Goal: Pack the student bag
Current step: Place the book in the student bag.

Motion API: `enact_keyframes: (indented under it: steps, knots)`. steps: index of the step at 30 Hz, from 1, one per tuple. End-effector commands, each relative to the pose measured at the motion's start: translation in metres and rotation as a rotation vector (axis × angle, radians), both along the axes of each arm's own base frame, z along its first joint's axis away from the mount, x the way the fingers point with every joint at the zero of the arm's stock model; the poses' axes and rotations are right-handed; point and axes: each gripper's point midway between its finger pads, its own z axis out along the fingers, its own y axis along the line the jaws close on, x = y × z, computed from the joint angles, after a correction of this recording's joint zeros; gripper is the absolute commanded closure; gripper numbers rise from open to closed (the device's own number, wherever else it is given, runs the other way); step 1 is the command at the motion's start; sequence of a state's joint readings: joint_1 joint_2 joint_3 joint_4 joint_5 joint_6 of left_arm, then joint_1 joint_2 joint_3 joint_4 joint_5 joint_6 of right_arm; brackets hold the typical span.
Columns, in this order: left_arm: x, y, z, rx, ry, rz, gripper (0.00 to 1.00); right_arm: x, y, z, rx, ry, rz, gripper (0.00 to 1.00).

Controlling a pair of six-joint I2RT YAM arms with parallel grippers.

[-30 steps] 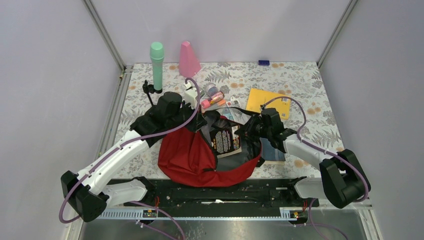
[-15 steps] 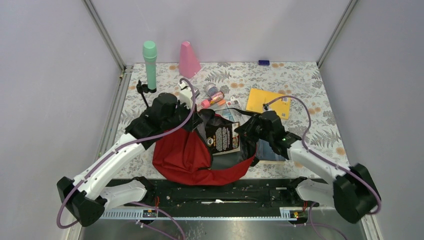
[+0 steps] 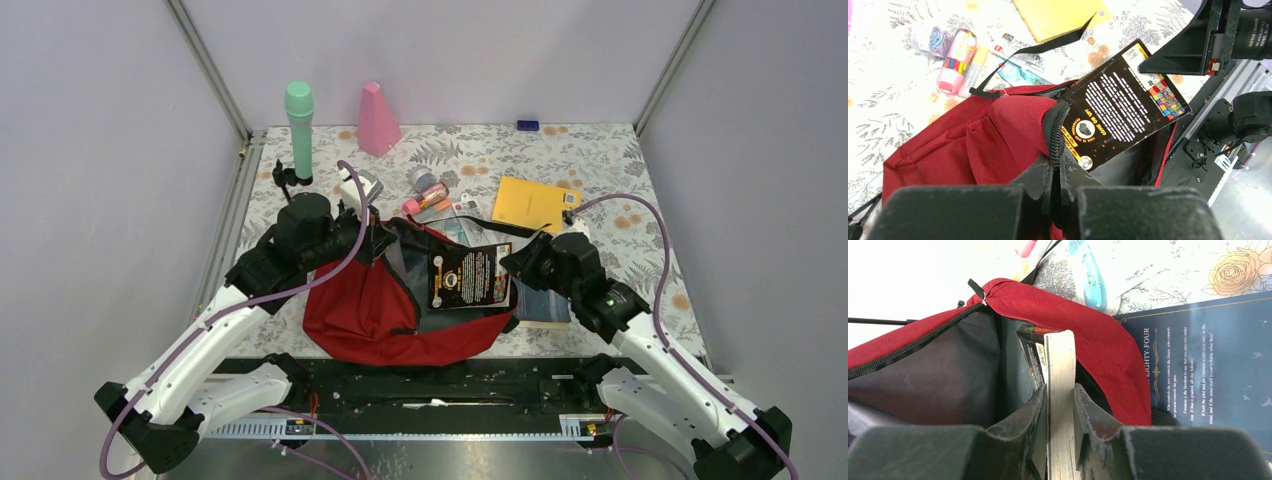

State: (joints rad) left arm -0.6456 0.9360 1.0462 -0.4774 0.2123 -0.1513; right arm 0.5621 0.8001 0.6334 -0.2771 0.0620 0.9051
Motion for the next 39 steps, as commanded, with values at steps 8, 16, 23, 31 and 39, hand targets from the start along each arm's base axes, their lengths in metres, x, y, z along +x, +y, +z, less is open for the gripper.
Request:
enact_keyframes:
  steps: [8,16,23,31,39]
  knots:
    - [0.01,-0.001,0.088,-0.13,-0.229,0.007,1.0,0.006,0.027,0.065,0.254,-0.112,0.03,1.0]
    - [0.013,-0.004,0.079,-0.118,-0.211,0.001,1.0,0.029,0.063,0.067,0.335,-0.105,0.053,1.0]
    - [0.014,-0.007,0.072,-0.115,-0.204,-0.005,1.0,0.034,0.102,0.037,0.287,-0.036,0.097,1.0]
    - [0.015,-0.01,0.063,-0.113,-0.186,-0.014,1.0,0.026,0.163,0.027,0.341,-0.02,0.174,1.0]
    - [0.015,-0.011,0.056,-0.105,-0.172,-0.018,1.0,0.034,0.168,-0.037,0.131,0.024,0.126,0.95]
